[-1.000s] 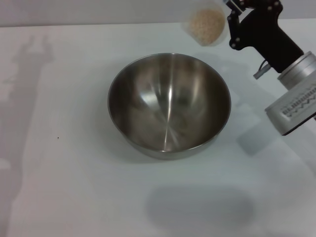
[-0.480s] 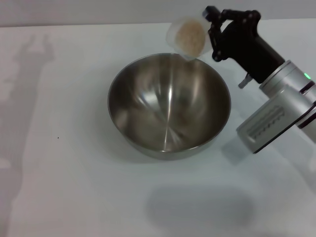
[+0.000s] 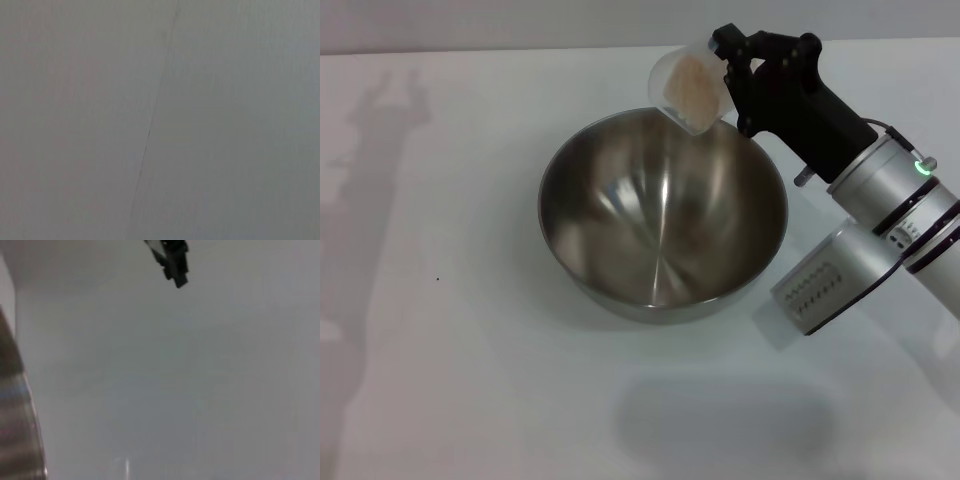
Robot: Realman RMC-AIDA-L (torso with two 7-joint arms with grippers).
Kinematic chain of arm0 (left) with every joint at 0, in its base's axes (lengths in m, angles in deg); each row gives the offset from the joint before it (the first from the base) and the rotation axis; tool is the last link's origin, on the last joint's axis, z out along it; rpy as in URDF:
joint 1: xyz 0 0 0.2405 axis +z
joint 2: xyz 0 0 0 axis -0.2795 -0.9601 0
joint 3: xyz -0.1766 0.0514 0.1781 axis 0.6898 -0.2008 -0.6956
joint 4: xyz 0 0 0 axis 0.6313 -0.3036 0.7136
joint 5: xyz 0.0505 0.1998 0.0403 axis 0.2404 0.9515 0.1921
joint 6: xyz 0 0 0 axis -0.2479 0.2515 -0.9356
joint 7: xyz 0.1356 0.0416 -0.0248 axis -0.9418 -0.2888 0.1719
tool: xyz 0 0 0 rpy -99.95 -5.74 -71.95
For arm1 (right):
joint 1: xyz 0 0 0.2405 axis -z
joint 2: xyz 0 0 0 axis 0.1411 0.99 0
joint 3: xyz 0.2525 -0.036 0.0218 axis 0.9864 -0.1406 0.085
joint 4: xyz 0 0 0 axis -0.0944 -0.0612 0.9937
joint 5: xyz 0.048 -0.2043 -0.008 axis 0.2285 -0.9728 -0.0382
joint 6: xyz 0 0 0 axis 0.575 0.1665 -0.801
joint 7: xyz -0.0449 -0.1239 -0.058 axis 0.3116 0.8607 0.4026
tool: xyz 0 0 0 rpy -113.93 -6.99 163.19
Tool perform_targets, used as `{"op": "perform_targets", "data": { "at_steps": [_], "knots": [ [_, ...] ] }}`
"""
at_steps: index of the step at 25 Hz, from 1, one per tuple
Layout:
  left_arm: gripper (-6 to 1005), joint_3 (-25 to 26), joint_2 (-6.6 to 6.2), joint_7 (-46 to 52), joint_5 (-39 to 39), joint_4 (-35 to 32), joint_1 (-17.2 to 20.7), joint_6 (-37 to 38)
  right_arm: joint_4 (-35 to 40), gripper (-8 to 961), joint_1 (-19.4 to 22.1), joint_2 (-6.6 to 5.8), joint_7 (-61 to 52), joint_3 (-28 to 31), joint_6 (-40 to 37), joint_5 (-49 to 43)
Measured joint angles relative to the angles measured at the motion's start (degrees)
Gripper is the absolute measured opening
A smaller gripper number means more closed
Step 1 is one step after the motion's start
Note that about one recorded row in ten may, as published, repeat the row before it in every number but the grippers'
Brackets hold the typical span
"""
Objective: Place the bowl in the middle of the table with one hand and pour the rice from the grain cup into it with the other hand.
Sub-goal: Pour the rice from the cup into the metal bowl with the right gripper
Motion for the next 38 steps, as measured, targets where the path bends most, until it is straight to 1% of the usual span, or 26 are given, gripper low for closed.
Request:
{"op": "perform_targets", "data": {
  "at_steps": [7, 14, 23, 29, 38],
  "knots": [
    [327, 0.0, -0.07, 0.0, 0.0, -0.4, -0.2, 0.0, -0.6, 10, 0.3, 0.07, 11.2, 0.2, -0.1, -1.9],
    [327, 0.2, -0.19, 0.0, 0.0, -0.6, -0.2, -0.4, 0.1, 11, 0.2, 0.02, 17.6, 0.1, -0.8, -6.2],
    [328, 0.7, -0.09, 0.0, 0.0, -1.1, -0.7, -0.5, 2.3, 10, 0.2, -0.03, 20.2, 0.0, -1.6, -11.4],
    [327, 0.7, 0.02, 0.0, 0.0, -1.1, -1.0, -0.5, 5.4, 11, 0.4, -0.08, 21.8, 0.0, -1.6, -15.3],
    [328, 0.7, 0.01, 0.1, 0.0, -1.1, -1.0, -0.6, 7.9, 10, 0.5, -0.16, 26.6, -1.6, -1.6, -17.6]
  ]
}}
